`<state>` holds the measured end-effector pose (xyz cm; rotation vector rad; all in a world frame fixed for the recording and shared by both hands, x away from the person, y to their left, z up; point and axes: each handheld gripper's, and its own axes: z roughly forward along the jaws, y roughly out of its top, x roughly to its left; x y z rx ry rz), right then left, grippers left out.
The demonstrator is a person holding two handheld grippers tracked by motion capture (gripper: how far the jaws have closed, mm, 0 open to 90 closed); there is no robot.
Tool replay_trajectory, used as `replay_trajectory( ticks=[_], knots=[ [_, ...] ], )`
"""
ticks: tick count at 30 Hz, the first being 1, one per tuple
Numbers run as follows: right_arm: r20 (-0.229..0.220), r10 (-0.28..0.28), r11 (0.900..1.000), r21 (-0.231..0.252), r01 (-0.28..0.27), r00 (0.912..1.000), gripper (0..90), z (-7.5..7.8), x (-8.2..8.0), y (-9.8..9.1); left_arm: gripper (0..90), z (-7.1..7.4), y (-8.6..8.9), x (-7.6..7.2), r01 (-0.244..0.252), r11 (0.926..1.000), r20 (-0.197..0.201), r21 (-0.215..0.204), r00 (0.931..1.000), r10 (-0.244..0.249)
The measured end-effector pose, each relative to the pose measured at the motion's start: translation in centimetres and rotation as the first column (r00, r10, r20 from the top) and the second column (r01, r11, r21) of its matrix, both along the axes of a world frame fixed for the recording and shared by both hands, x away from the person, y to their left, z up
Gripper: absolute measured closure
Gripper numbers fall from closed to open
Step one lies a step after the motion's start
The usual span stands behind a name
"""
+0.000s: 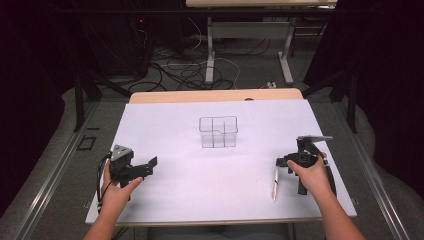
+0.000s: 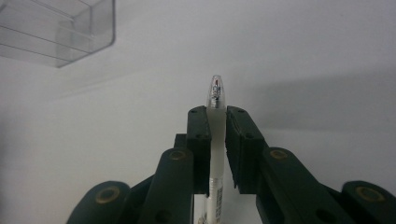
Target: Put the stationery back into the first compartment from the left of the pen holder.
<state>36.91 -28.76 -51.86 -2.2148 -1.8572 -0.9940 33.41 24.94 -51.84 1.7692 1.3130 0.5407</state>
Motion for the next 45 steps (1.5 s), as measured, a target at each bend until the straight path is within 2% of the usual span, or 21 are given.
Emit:
replay_trajectory(
  ticks=[3, 4, 5, 10, 13, 14, 15, 16, 19, 21, 24, 27, 30, 31, 32, 36, 39, 42, 43, 44, 45],
  knots=[
    [0.034, 0.003, 0.9990, 0.046, -0.005, 0.9994, 80.1, 0.3, 0.0, -0.1, 5.3, 0.0, 0.0, 0.0, 0.000, 1.0000, 0.000, 0.000, 1.0000, 0.000],
    [0.075, 0.011, 0.9986, 0.052, -0.014, 0.9971, 80.1, 0.3, -0.1, -0.1, 5.3, 0.0, 0.0, 0.0, 0.000, 1.0000, -0.001, 0.001, 1.0000, 0.000],
    [0.083, 0.013, 0.9978, 0.064, -0.019, 0.9964, 80.1, 0.5, 0.0, -0.1, 5.3, 0.0, 0.0, 0.0, 0.000, 1.0000, -0.001, 0.000, 1.0000, 0.000],
    [0.125, 0.004, 0.9973, 0.072, -0.013, 0.9922, 80.2, 1.0, -0.2, 0.0, 5.3, 0.0, 0.0, 0.0, 0.001, 1.0000, -0.001, 0.003, 1.0000, -0.001],
    [0.180, 0.012, 0.9968, 0.076, -0.027, 0.9836, 80.2, 1.4, -0.4, 0.1, 5.3, 0.0, 0.0, 0.0, 0.000, 1.0000, 0.000, 0.004, 1.0000, 0.000],
    [0.180, 0.012, 0.9968, 0.076, -0.027, 0.9836, 80.2, 1.4, -0.4, 0.1, 5.3, 0.0, 0.0, 0.0, 0.001, 1.0000, 0.000, 0.004, 1.0000, -0.001],
    [0.200, -0.010, 0.9967, 0.081, -0.006, 0.9798, 80.2, 1.5, -0.5, 0.4, 5.3, 0.0, 0.0, 0.0, 0.001, 1.0000, -0.001, 0.004, 1.0000, -0.001],
    [0.221, 0.008, 0.9973, 0.070, -0.024, 0.9753, 80.2, 1.6, -0.5, 0.3, 5.4, 0.0, 0.0, 0.0, 0.001, 1.0000, -0.001, 0.004, 1.0000, -0.001],
    [0.243, -0.012, 0.9969, 0.079, -0.008, 0.9699, 80.2, 1.9, -0.6, 0.6, 5.4, 0.0, -0.1, 0.0, 0.002, 1.0000, -0.002, 0.005, 1.0000, -0.002],
    [0.256, 0.016, 0.9973, 0.065, -0.034, 0.9666, 80.2, 1.9, -0.7, 0.6, 5.4, -0.1, -0.1, 0.0, 0.003, 1.0000, -0.002, 0.007, 1.0000, -0.003],
    [0.293, 0.036, 0.9971, 0.053, -0.054, 0.9554, 80.2, 2.0, -1.0, 0.8, 5.4, -0.1, -0.2, 0.0, 0.005, 0.9999, -0.005, 0.009, 1.0000, -0.005],
    [0.361, 0.064, 0.9950, 0.049, -0.087, 0.9302, 80.2, 2.2, -1.4, 1.2, 5.5, -0.1, -0.2, 0.0, 0.005, 1.0000, -0.005, 0.008, 1.0000, -0.005],
    [0.397, 0.085, 0.9942, 0.027, -0.104, 0.9139, 80.2, 2.6, -1.8, 1.7, 5.5, -0.1, -0.1, 0.0, 0.003, 1.0000, -0.002, 0.007, 1.0000, -0.003],
    [0.428, 0.090, 0.9940, 0.018, -0.108, 0.8994, 80.2, 2.9, -2.0, 2.0, 5.5, -0.1, -0.1, 0.0, 0.004, 1.0000, -0.003, 0.007, 1.0000, -0.004],
    [0.428, 0.090, 0.9940, 0.018, -0.108, 0.8994, 80.2, 2.9, -2.0, 2.0, 5.5, -0.1, -0.1, 0.0, 0.003, 1.0000, -0.003, 0.006, 1.0000, -0.003],
    [0.485, 0.103, 0.9935, -0.007, -0.114, 0.8684, 80.2, 3.4, -2.5, 2.4, 5.5, -0.1, -0.1, 0.0, 0.004, 1.0000, -0.005, 0.008, 1.0000, -0.004],
    [0.534, 0.116, 0.9930, -0.043, -0.110, 0.8373, 80.2, 3.5, -2.7, 2.7, 5.5, -0.1, -0.1, 0.0, 0.005, 0.9999, -0.006, 0.009, 1.0000, -0.004],
    [0.570, 0.124, 0.9923, -0.067, -0.105, 0.8122, 80.2, 3.6, -2.8, 3.0, 5.5, -0.2, -0.2, 0.0, 0.003, 1.0000, -0.009, 0.009, 1.0000, -0.003],
    [0.576, 0.125, 0.9922, -0.072, -0.102, 0.8080, 80.2, 3.6, -2.8, 3.1, 5.5, -0.2, -0.2, 0.0, 0.004, 1.0000, -0.007, 0.007, 1.0000, -0.004],
    [0.588, 0.127, 0.9920, -0.077, -0.100, 0.7990, 80.2, 3.6, -2.7, 3.2, 5.5, -0.2, -0.2, 0.1, 0.005, 1.0000, -0.007, 0.008, 1.0000, -0.005],
    [0.591, 0.131, 0.9914, -0.083, -0.102, 0.7962, 80.2, 3.6, -2.7, 3.3, 5.5, -0.2, -0.2, 0.1, 0.005, 1.0000, -0.007, 0.007, 1.0000, -0.005]
  ],
)
